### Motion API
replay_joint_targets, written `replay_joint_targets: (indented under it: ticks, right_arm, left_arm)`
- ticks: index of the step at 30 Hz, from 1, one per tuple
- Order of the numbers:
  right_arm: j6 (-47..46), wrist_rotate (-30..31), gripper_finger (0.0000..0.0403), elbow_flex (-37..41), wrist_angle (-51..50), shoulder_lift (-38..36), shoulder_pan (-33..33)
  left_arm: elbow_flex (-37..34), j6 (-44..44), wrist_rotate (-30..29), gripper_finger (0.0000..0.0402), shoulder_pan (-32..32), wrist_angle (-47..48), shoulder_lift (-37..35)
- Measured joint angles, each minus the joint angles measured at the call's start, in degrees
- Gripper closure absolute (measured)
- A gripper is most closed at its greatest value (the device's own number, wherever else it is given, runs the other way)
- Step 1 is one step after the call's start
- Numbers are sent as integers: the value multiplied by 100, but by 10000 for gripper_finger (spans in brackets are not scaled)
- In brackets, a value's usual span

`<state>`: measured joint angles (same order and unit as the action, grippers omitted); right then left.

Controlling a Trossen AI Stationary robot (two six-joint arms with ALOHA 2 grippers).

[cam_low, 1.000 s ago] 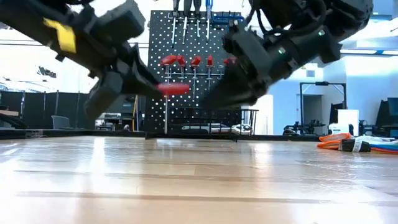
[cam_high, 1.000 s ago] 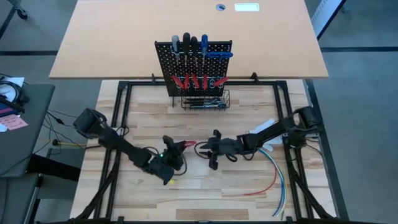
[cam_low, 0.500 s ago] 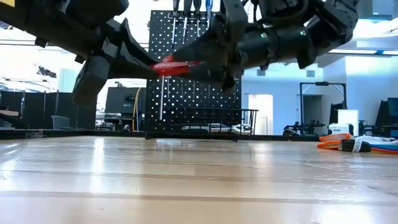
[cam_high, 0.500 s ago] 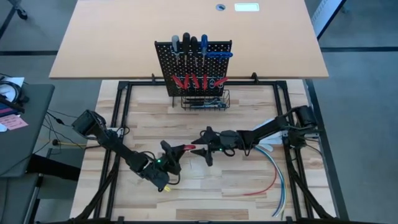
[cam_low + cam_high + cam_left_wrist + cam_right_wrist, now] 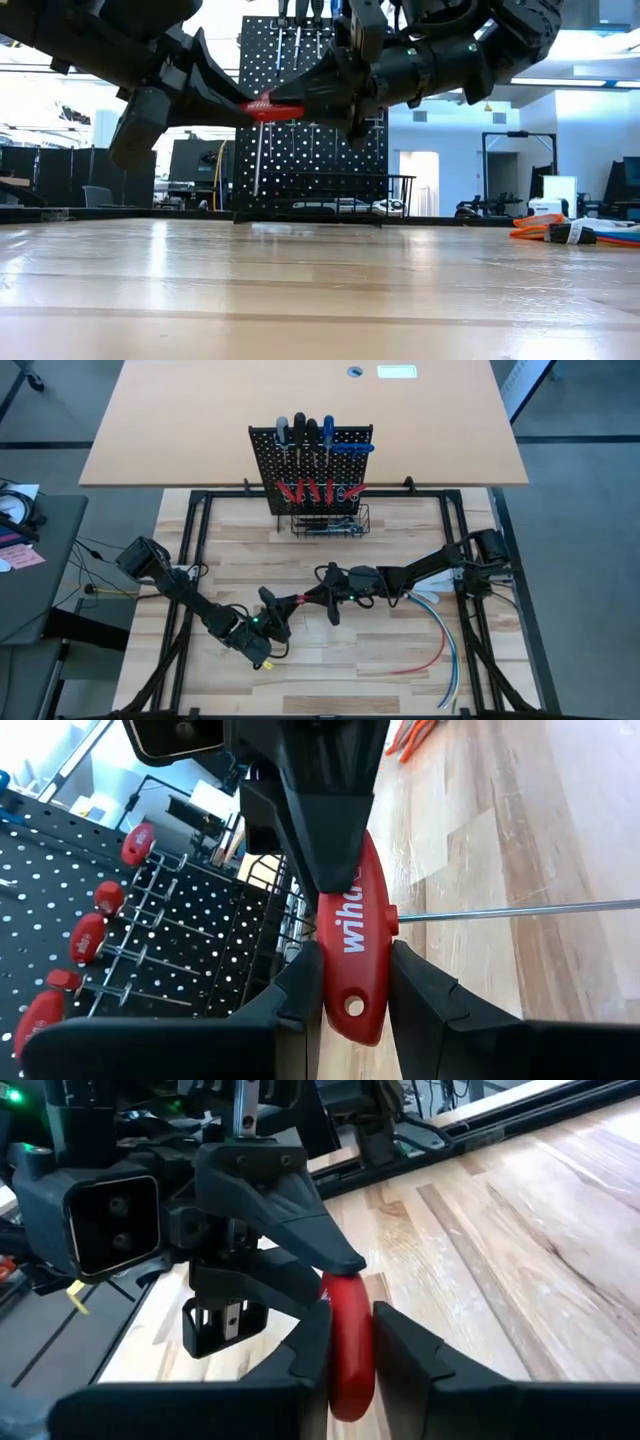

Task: Hang tools onto peg board
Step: Hang the red allen wrench on the pegboard

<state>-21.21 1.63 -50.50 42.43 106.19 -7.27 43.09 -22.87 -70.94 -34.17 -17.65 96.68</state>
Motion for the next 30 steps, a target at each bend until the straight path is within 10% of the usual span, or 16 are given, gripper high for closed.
replay_joint_targets:
  ticks: [6,18,30]
  right_arm:
    - [-21,0,342,-2,-39,0,-10]
    - [-729,-693,238,-4,-131,-2,101]
    - [-745,-647,276,2,26,2,128]
  left_arm:
    - [0,-6,7,330,0,7,0]
    - [2,0,-242,330,9,-42,-4]
    - [4,-95,-163,329,7,-258,-11]
